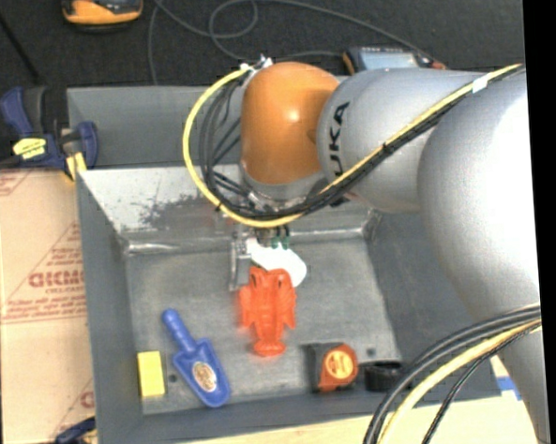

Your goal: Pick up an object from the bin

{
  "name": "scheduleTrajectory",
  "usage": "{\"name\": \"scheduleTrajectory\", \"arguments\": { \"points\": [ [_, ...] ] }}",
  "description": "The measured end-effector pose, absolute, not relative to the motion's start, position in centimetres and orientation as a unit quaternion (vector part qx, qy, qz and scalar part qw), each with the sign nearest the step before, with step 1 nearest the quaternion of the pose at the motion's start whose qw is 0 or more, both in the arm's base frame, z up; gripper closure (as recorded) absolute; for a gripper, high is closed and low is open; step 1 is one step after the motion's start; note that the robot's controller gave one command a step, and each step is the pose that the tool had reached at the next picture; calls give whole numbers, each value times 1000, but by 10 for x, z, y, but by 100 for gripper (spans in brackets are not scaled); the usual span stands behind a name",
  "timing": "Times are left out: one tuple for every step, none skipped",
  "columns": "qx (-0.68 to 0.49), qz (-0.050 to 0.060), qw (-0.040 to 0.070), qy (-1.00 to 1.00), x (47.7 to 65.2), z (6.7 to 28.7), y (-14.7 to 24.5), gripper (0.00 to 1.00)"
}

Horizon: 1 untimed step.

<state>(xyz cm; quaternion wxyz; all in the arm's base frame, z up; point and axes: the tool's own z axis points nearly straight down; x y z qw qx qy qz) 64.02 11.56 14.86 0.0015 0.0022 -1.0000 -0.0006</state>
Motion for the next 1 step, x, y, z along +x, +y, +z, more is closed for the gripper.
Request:
{"name": "scheduleTrajectory", "arguments": {
  "points": [
    [1,-1,-1,-1000,641,153,115,0]
  ]
}}
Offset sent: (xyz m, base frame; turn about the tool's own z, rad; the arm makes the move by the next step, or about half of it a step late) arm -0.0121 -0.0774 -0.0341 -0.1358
